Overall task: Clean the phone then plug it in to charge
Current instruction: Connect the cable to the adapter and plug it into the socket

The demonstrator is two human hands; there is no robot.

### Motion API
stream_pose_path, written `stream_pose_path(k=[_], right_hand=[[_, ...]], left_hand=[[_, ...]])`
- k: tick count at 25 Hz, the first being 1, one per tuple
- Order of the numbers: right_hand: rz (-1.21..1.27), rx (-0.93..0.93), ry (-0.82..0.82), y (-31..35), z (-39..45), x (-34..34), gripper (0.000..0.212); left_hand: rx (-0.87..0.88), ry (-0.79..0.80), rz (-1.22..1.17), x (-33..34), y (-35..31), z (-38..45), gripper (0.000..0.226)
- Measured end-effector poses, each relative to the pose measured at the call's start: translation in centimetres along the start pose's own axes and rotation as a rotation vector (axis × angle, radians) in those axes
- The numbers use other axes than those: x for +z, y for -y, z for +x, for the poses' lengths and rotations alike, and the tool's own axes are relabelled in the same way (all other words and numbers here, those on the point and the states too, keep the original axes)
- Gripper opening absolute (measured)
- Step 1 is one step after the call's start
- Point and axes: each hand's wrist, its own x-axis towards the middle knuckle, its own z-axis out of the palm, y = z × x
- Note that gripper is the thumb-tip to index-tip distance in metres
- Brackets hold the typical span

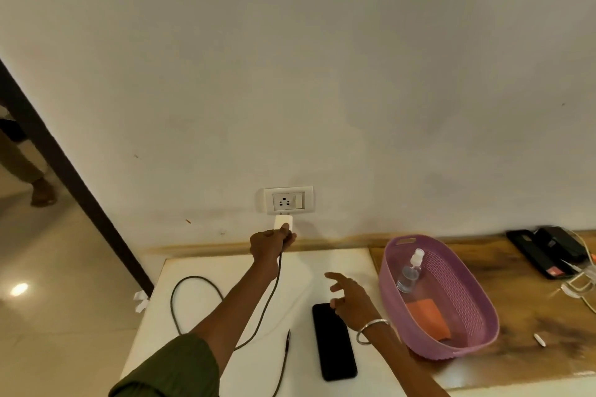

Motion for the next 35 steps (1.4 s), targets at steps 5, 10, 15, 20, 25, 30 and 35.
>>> stream_pose_path(k=[5,10,15,20,25,30,35], right_hand=[[-0.042,0.026,-0.019,-2.7,1.3,1.5,0.052],[-0.019,0.058,-0.062,-4.2,1.7,2.1,0.048],[0.003,0.069,-0.067,-4.9,1.7,2.1,0.045],[0.020,0.078,-0.079,-5.2,1.9,2.4,0.043],[0.025,0.095,-0.103,-6.1,2.1,2.6,0.043],[0.037,0.110,-0.123,-6.9,2.2,2.5,0.043],[0.049,0.115,-0.143,-6.7,1.8,2.3,0.042]], left_hand=[[0.040,-0.040,-0.003,0.9,0.1,1.8,0.017],[0.050,-0.064,-0.033,1.5,0.6,1.6,0.014],[0.062,-0.055,-0.083,1.8,-0.1,1.3,0.011],[0.075,-0.127,-0.049,2.5,-0.3,1.4,0.016],[0.068,-0.208,-0.050,3.6,-0.9,2.5,0.019],[0.069,-0.300,-0.141,4.7,-0.6,2.9,0.023],[0.047,-0.255,-0.147,4.2,-0.6,3.2,0.018]])
